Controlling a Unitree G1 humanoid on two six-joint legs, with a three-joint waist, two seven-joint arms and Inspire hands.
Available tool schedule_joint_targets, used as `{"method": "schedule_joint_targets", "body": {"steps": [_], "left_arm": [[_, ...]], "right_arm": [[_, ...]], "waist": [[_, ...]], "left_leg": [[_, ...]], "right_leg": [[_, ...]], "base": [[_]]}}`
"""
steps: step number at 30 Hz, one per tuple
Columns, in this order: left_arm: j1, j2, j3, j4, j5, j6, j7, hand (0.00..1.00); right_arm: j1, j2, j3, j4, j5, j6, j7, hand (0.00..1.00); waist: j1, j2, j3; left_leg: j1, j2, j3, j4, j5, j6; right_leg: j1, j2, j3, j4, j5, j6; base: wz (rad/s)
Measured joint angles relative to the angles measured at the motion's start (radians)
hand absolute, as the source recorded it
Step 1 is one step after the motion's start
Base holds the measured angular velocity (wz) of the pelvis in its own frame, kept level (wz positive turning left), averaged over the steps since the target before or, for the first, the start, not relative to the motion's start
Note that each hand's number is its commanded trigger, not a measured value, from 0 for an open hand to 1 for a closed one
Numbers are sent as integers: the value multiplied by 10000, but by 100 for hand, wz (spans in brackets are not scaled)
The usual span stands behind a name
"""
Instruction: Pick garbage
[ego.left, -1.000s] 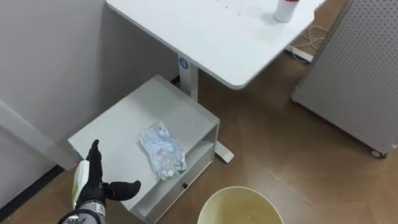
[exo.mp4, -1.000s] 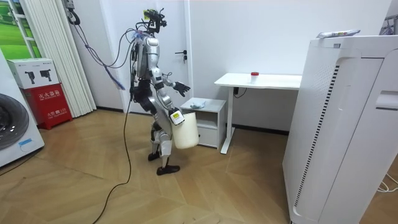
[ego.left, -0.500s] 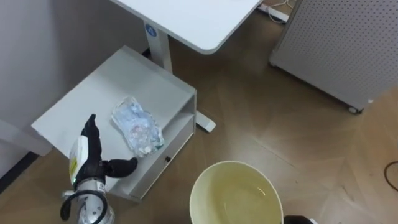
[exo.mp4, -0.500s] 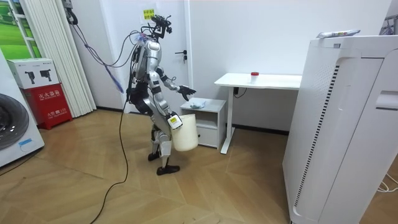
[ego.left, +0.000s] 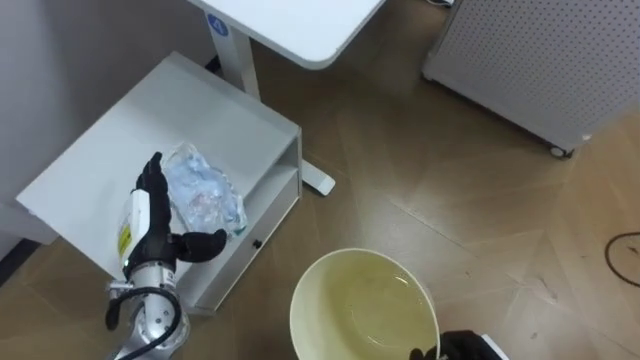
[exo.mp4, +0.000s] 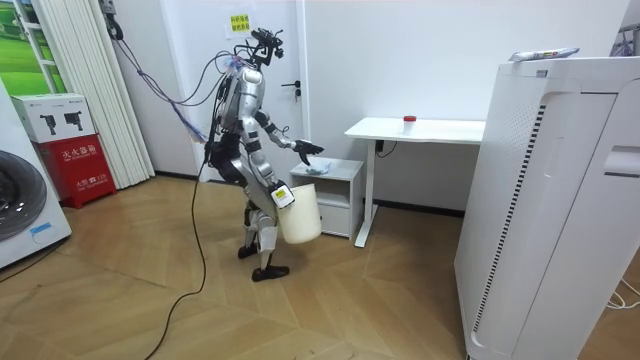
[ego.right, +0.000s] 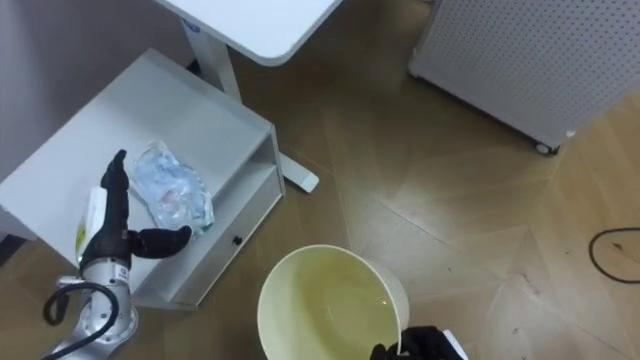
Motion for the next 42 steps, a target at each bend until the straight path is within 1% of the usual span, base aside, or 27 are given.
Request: {"method": "schedule_joint_targets", "body": {"steps": [2,6,8,9,10,13,15,16,18,19,21,22,23,24,26,27,29,32,35,38,39,42], "left_arm": [[-90,0,-299,4,185,4,83,0],[-102,20,-507,194,784,30,157,0],[-91,78,-674,274,1027,246,155,0],[-91,120,-762,298,1068,287,154,0],[-96,158,-906,345,1119,409,154,0],[-149,158,-1125,711,1215,555,122,0],[-149,156,-1142,909,1257,683,22,0],[-194,159,-1146,1034,1258,770,-129,0],[-315,159,-1147,1293,1259,909,-320,0],[-368,176,-1141,1456,1261,1025,-452,0],[-376,207,-1193,1530,1263,1274,-727,0],[-400,207,-1204,1535,1263,1420,-930,21],[-424,207,-1258,1537,1264,1560,-1104,50],[-440,209,-1301,1538,1268,1617,-1200,100],[-528,246,-1496,1617,1277,1763,-1467,100],[-537,271,-1522,1630,1278,1765,-1504,100],[-637,452,-1534,1614,1281,1768,-1546,100],[-749,584,-1547,1671,1302,1856,-1620,100],[-734,586,-1526,1722,1316,1987,-1686,100],[-714,590,-1503,1797,1318,2091,-1781,100],[-711,586,-1509,1797,1319,2172,-1905,100],[-660,577,-1529,1798,1323,2257,-2161,100]], "right_arm": [[-16,12,67,-31,110,1,2,100],[-33,48,70,-30,316,130,12,100],[-39,54,87,-32,525,192,32,100],[-43,52,125,-32,593,212,61,100],[-44,49,164,-32,699,240,106,100],[-42,34,189,-150,834,344,161,100],[-51,22,216,-250,860,356,210,100],[-82,3,218,-278,861,355,224,100],[-100,-7,218,-304,860,356,230,100],[-99,-8,218,-327,860,356,240,100],[-98,-5,237,-383,860,367,243,100],[-99,-7,235,-411,864,371,241,100],[-100,-6,235,-434,863,374,239,100],[-103,-6,235,-439,863,380,233,100],[-103,-7,238,-453,863,427,216,100],[-103,-7,241,-455,864,431,213,100],[-102,-12,243,-457,863,449,178,100],[-102,-19,288,-463,934,535,64,100],[-103,-14,361,-479,1007,632,-5,100],[-101,-14,458,-471,1006,646,-5,100],[-101,-14,475,-460,1006,650,-8,100],[-102,-14,512,-464,1013,646,-22,100]], "waist": [[-57,-3,3],[-150,-16,13],[-235,-52,37],[-266,-58,41],[-308,-63,44],[-367,-60,45],[-399,-43,55],[-415,5,84],[-416,12,88],[-415,12,88],[-418,24,95],[-422,39,104],[-420,49,110],[-419,54,113],[-419,68,121],[-419,70,121],[-393,81,120],[-302,89,119],[-269,99,111],[-277,118,100],[-280,119,99],[-283,120,98]], "left_leg": [[-41,12,24,60,-19,-2],[-32,17,33,75,-29,-1],[-33,20,40,79,-31,-4],[-34,21,40,78,-31,-4],[-35,21,46,77,-39,-11],[-44,32,129,68,-76,-6],[-83,61,196,69,-93,5],[-123,88,199,79,-104,9],[-194,112,211,86,-106,8],[-231,178,219,108,-117,-3],[-262,183,220,130,-133,-21],[-285,181,210,131,-136,-24],[-289,183,200,142,-144,-29],[-286,183,193,156,-148,-31],[-253,182,208,111,-157,-32],[-245,182,217,109,-157,-32],[-196,178,265,102,-157,-32],[-46,159,305,43,-155,-29],[118,158,371,-37,-146,-33],[179,162,425,-85,-139,-44],[212,160,443,-107,-138,-44],[236,159,472,-144,-138,-45]], "right_leg": [[-49,5,-4,35,-4,-3],[-75,9,24,11,-4,-4],[-90,9,29,34,-12,-17],[-92,11,33,37,-13,-19],[-98,17,45,33,-13,-19],[-160,37,128,34,-14,-17],[-226,54,167,31,-12,-16],[-238,72,151,20,-9,-12],[-297,90,149,30,-8,-12],[-324,117,147,30,-6,-15],[-361,140,138,37,-6,-16],[-384,142,130,37,-6,-17],[-390,147,131,37,-7,-18],[-390,146,132,42,-7,-18],[-372,145,148,40,-7,-18],[-367,144,151,40,-7,-18],[-337,143,169,41,-7,-19],[-249,142,263,30,-8,-17],[-144,135,316,-31,-10,-14],[-68,166,305,-132,16,-26],[-49,164,311,-134,16,-26],[-40,165,321,-124,16,-26]], "base": [[-5],[-1],[0],[0],[-4],[-8],[-8],[0],[0],[0],[-2],[0],[0],[0],[0],[0],[0],[-5],[-4],[-4],[0],[0]]}}
